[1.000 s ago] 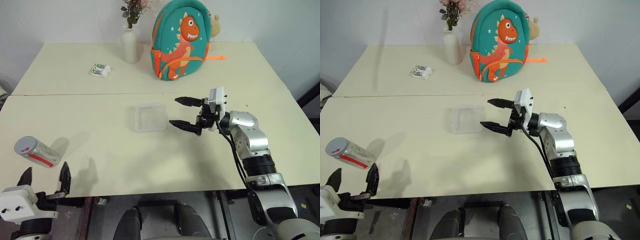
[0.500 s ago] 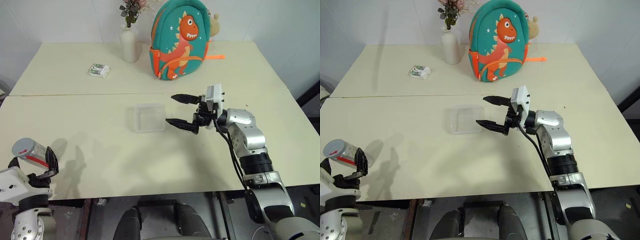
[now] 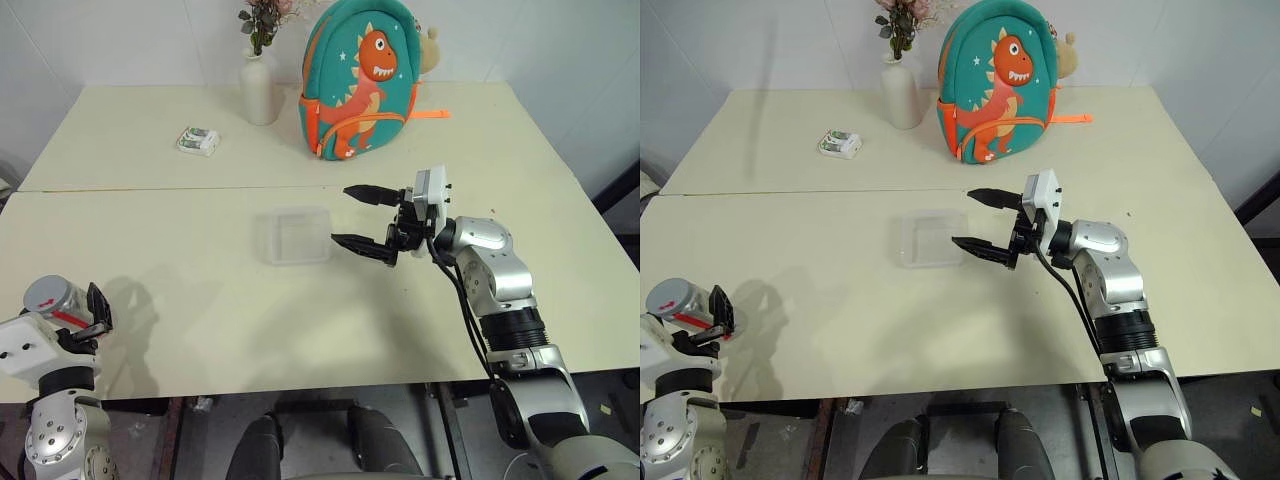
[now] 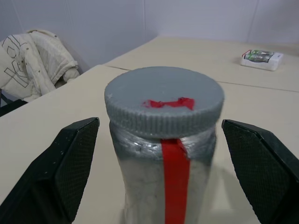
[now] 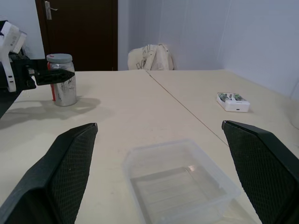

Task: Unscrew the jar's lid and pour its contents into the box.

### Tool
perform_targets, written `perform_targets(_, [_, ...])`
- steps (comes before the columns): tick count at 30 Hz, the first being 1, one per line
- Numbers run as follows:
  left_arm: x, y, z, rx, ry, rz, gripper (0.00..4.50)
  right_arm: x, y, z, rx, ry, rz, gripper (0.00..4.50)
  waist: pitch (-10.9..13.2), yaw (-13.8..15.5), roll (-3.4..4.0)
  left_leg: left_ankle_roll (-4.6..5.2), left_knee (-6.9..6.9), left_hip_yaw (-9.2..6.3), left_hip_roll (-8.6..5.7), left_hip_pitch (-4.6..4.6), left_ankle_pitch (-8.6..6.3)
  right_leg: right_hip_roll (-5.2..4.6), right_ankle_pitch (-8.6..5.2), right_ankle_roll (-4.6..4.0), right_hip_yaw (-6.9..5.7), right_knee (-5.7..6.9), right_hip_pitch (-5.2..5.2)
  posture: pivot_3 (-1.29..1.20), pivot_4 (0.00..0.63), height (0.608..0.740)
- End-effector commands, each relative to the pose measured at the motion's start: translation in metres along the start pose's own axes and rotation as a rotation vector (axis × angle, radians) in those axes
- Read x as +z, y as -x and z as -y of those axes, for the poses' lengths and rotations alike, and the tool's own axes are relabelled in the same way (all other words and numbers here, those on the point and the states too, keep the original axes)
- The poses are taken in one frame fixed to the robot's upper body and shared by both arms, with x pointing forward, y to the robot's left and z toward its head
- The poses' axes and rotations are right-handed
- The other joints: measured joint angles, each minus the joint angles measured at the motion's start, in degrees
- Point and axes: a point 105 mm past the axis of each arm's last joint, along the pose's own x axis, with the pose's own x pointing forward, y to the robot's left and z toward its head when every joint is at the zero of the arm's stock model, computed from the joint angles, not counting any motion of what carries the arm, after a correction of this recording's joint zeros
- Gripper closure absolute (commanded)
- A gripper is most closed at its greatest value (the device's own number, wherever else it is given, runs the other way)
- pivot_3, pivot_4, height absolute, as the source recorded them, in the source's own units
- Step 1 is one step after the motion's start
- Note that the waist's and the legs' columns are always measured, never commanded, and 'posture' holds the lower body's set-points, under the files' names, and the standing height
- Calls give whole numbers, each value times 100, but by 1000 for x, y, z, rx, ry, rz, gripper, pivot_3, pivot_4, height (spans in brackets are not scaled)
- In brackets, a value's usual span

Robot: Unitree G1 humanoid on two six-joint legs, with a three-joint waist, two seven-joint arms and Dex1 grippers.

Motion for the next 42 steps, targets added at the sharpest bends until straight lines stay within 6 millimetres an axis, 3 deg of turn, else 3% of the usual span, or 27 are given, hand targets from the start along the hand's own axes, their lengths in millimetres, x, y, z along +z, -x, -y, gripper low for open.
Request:
perform_targets(1, [7, -5, -3, 1, -32, 19, 18, 14, 2, 1, -8, 51, 32, 0, 0, 3, 0, 0, -1, 0, 0, 0, 0, 0, 1, 3, 0, 0, 0, 0, 150, 740])
perform_targets(4, [6, -7, -3, 9, -37, 12, 18, 13, 3, 1, -13, 52, 32, 0, 0, -1, 0, 0, -1, 0, 0, 0, 0, 0, 3, 5, 0, 0, 0, 0, 150, 740])
perform_targets(12, [-1, -8, -6, 36, -39, -23, 2333, 13, 4, 0, -24, 52, 33, 0, 0, 2, 0, -1, -1, 0, 0, 0, 0, 0, 8, 16, 0, 0, 0, 0, 150, 740])
perform_targets(15, [0, -7, -5, 33, -31, -16, 2365, 13, 3, 0, -23, 52, 34, 0, 0, 2, 0, -1, -1, 0, 0, 0, -1, 0, 8, 15, 0, 1, 0, 0, 150, 740])
perform_targets(17, [11, -9, 9, -48, -4, 38, 2365, 13, 3, 0, -21, 52, 34, 0, 0, 4, 0, -1, -1, 0, 0, 0, -1, 0, 8, 15, 0, 1, 0, 0, 150, 740])
perform_targets(22, [48, -8, 58, -409, 25, 159, 2365, 17, 6, 2, -32, 55, 28, 0, 0, 15, 0, -3, -2, 0, 1, -1, -1, 0, -6, -12, -1, 0, -1, 0, 150, 740])
perform_targets(26, [65, 2, 99, -819, -11, 154, 2365, 26, 6, 1, -33, 36, 30, 0, 0, 12, 1, -5, -7, 0, 1, -1, -3, -2, -8, -15, 0, -1, -3, 0, 150, 740])
perform_targets(30, [68, 8, 133, -1137, -60, 95, 2365, 31, -6, -9, -5, -9, -36, 0, 1, 11, 3, -5, -19, 1, 2, -1, -3, -3, -11, -21, 0, 1, -10, 0, 150, 740])
perform_targets(36, [69, 6, 170, -1359, -47, 54, 2365, 46, -36, -30, 57, -87, -45, 0, 2, -8, 3, -4, -45, 1, 4, -2, -1, -1, 4, 10, 0, 13, -31, 0, 150, 740])
perform_targets(38, [67, 9, 179, -1421, -47, 44, 2365, 47, -45, -34, 66, -102, -49, 0, 2, -3, 3, -6, -49, 1, 4, -7, -2, 0, 15, 52, -1, 39, -52, 0, 150, 740])
perform_targets(42, [61, 15, 193, -1512, -31, 24, 2365, 46, -60, -41, 103, -101, -58, 0, 1, 1, 3, -11, -64, 1, 5, -20, -1, 2, 2, 48, 0, 67, -88, 0, 150, 740])
